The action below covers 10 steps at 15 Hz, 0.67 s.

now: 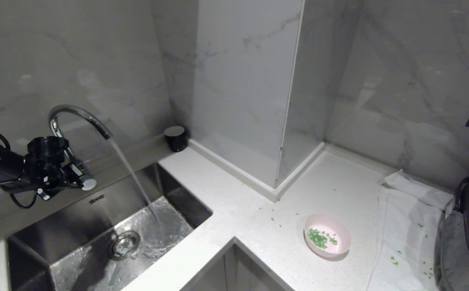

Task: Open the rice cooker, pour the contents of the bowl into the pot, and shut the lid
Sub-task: Turn on the tap

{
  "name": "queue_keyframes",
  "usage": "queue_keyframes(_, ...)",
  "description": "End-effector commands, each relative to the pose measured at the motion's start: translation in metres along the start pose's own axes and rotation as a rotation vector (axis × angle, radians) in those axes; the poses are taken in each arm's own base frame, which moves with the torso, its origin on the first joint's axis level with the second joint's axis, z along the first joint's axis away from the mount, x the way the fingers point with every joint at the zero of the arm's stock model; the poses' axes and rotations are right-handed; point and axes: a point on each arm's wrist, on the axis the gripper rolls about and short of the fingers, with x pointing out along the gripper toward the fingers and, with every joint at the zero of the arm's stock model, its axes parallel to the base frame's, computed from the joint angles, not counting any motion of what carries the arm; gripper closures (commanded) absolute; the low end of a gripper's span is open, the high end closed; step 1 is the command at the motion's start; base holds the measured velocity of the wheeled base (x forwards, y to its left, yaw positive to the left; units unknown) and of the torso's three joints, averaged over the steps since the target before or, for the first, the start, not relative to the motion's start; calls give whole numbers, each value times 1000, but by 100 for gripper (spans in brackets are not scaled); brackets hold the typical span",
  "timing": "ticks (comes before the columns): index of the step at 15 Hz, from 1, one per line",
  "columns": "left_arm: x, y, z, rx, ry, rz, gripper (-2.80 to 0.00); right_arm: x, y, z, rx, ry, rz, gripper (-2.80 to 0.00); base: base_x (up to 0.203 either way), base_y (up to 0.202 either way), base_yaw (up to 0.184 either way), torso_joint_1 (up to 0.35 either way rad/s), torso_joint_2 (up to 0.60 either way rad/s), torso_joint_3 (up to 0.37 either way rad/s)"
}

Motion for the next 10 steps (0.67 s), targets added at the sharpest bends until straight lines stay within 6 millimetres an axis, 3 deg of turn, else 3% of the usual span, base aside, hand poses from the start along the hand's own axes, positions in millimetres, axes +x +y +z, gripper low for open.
queue_keyframes(1,3,0,-1,-5,-1,2,0,0,0,0,0,1,1,0,0,0,0,0,0,0)
queue_keyframes(10,2,-2,-1,-3,-2,-6,0,0,0,0,0,1,2,0,0,0,0,0,0,0)
